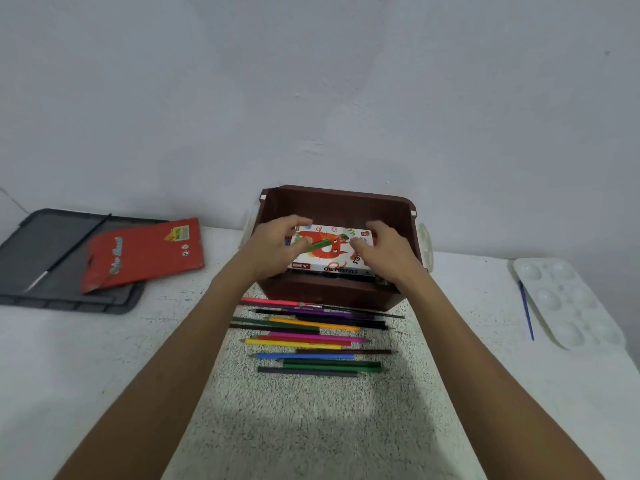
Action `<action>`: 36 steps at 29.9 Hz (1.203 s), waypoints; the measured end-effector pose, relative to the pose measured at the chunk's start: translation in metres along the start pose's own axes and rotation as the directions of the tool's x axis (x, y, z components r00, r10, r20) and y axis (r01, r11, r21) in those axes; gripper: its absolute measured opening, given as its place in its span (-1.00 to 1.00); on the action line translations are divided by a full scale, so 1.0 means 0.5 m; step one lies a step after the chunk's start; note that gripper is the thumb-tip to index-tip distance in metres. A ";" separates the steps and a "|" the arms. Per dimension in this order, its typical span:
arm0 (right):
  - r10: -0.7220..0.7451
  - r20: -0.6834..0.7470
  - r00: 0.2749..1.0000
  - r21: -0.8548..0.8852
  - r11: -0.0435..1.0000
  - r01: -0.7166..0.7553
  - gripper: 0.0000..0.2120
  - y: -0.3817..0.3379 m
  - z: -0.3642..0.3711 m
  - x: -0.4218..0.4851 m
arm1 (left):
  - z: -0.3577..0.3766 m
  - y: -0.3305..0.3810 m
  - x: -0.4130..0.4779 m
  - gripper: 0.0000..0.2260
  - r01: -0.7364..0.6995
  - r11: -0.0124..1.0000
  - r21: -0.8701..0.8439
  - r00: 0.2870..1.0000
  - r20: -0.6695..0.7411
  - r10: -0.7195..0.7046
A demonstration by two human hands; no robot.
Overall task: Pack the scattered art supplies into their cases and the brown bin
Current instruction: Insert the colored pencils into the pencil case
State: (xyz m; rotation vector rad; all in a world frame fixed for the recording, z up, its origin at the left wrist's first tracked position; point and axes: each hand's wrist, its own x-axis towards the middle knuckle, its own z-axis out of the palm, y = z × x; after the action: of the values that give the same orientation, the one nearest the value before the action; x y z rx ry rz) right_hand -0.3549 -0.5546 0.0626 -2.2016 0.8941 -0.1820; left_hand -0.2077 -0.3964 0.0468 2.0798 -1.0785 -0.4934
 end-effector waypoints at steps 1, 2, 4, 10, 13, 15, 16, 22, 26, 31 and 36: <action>-0.026 -0.025 0.999 0.007 1.000 0.026 -0.47 -0.007 0.000 -0.012 | -0.007 0.001 -0.017 -0.69 -0.024 0.999 -0.038 0.998 -0.058 0.022; -0.049 -0.048 0.998 0.018 0.999 0.050 -0.47 -0.015 0.001 -0.024 | -0.016 -0.001 -0.034 -0.72 -0.052 0.997 -0.063 0.991 -0.130 0.043; -0.094 -0.077 0.993 0.050 0.994 0.098 -0.48 -0.036 0.003 -0.046 | -0.035 -0.014 -0.066 -0.76 -0.096 0.992 -0.083 0.953 -0.296 0.067; -0.226 -0.064 0.972 0.140 0.962 0.233 -0.53 -0.120 0.057 -0.093 | -0.110 -0.111 -0.151 -0.82 -0.038 0.981 -0.192 0.833 -0.548 -0.075; -0.275 -0.062 0.960 0.183 0.942 0.281 -0.58 -0.167 0.110 -0.110 | -0.145 -0.170 -0.192 -0.83 0.022 0.962 -0.272 0.785 -0.591 -0.186; -0.307 -0.055 0.950 0.230 0.922 0.311 -0.62 -0.204 0.158 -0.121 | -0.167 -0.208 -0.221 -0.81 0.076 0.950 -0.303 0.735 -0.627 -0.259; -0.318 -0.046 0.947 0.255 0.913 0.318 -0.64 -0.218 0.182 -0.124 | -0.175 -0.225 -0.234 -0.79 0.104 0.942 -0.320 0.713 -0.636 -0.295; -0.304 0.115 0.946 0.211 0.938 0.276 -0.63 -0.294 0.325 -0.116 | -0.224 -0.340 -0.300 -0.78 0.266 0.894 -0.360 0.625 -0.642 -0.444; -0.217 0.199 0.956 0.182 0.966 0.182 -0.59 -0.334 0.392 -0.095 | -0.246 -0.394 -0.315 -0.70 0.352 0.902 -0.251 0.678 -0.595 -0.431; -0.062 0.310 0.949 0.269 0.963 -0.025 -0.40 -0.351 0.443 -0.071 | -0.261 -0.428 -0.304 -0.59 0.424 0.888 -0.177 0.739 -0.499 -0.452; -0.027 0.376 0.926 0.325 0.940 -0.104 -0.50 -0.367 0.464 -0.069 | -0.263 -0.443 -0.294 -0.60 0.438 0.875 -0.205 0.761 -0.434 -0.483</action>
State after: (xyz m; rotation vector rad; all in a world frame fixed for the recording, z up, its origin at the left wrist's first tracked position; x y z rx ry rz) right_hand -0.1923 -0.3073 0.0267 -1.8090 0.6345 0.1005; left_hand -0.0918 -0.1352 -0.0323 2.2193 -0.2409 -0.2285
